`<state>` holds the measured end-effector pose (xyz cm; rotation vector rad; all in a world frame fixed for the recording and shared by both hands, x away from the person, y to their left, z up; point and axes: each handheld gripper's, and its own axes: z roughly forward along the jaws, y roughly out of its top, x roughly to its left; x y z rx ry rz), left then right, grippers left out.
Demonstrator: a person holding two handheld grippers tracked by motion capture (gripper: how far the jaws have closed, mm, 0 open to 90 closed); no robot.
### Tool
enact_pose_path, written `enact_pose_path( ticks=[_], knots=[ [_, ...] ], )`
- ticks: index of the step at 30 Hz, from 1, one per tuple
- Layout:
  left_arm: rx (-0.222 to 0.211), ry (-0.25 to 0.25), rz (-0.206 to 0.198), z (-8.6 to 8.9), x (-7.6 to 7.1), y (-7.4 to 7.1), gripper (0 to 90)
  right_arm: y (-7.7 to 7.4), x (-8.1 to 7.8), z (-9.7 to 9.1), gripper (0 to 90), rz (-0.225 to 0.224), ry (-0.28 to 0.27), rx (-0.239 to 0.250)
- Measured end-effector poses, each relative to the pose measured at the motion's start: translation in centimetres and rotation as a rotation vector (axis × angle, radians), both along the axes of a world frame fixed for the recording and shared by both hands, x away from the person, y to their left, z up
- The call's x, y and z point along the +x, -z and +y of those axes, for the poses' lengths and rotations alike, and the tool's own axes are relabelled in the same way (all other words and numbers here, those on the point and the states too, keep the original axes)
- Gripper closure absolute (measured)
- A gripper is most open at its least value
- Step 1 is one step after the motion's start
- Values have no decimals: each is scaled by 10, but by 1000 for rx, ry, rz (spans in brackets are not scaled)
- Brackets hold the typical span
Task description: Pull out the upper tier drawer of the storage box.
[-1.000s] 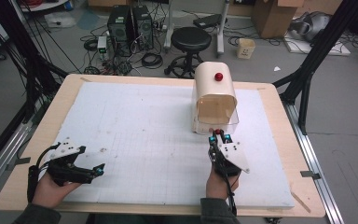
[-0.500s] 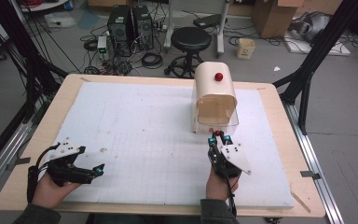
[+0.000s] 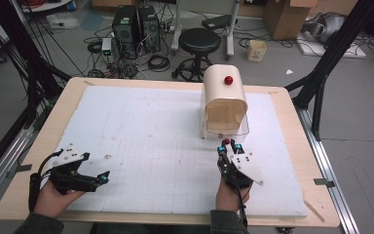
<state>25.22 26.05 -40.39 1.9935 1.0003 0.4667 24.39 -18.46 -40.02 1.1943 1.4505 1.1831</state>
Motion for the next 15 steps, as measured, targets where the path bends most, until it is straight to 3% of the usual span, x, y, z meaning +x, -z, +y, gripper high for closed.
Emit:
enact_pose_path(
  ticks=[7, 14, 15],
  knots=[
    [-3, 1, -1, 0, 1, 0, 20, -1, -5, -6, 628, 2, -16, 0],
    [-6, 1, 0, -1, 1, 0, 20, -5, -9, -19, 449, 33, -61, 14],
    [-10, -1, 1, -1, 2, 0, 20, -6, -8, -24, 387, 51, -81, 9]
  ],
)
